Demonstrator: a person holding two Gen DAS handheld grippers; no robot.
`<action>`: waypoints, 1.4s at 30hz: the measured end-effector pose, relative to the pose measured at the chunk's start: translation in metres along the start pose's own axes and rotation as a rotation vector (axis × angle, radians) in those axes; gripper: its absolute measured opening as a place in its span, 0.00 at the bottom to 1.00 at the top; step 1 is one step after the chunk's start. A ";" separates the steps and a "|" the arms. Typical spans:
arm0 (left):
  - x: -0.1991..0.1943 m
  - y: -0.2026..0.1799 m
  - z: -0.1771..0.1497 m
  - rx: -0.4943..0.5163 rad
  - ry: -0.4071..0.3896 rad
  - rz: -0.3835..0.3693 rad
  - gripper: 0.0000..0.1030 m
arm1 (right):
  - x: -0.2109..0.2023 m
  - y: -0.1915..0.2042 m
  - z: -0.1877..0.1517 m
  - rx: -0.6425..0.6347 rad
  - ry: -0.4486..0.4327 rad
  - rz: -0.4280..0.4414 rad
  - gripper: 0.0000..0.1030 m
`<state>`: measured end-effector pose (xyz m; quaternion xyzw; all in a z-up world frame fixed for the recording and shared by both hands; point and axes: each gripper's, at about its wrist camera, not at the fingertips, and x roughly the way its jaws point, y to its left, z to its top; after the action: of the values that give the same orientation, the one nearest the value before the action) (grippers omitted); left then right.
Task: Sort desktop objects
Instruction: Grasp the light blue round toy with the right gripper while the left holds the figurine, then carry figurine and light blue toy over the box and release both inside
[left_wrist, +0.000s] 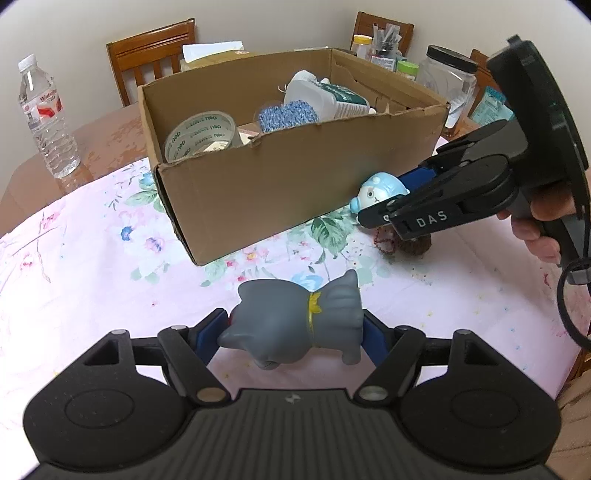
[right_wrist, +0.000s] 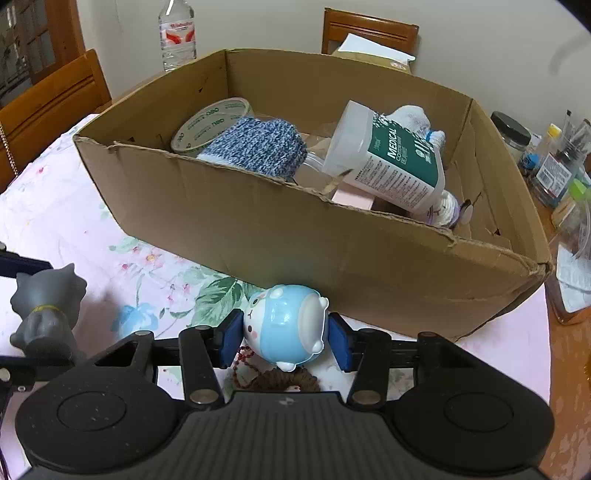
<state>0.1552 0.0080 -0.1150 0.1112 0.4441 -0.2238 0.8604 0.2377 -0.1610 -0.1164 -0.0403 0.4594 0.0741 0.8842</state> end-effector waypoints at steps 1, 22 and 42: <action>0.000 0.000 0.001 0.001 0.002 0.005 0.73 | -0.002 0.000 0.000 -0.002 -0.001 0.004 0.52; -0.043 -0.008 0.040 0.043 -0.044 0.011 0.73 | -0.097 -0.007 0.007 -0.111 -0.076 0.032 0.52; -0.052 0.003 0.142 0.082 -0.126 0.006 0.73 | -0.133 -0.040 0.052 -0.098 -0.168 0.008 0.52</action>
<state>0.2318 -0.0302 0.0103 0.1335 0.3791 -0.2457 0.8821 0.2108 -0.2061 0.0225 -0.0751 0.3795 0.1031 0.9163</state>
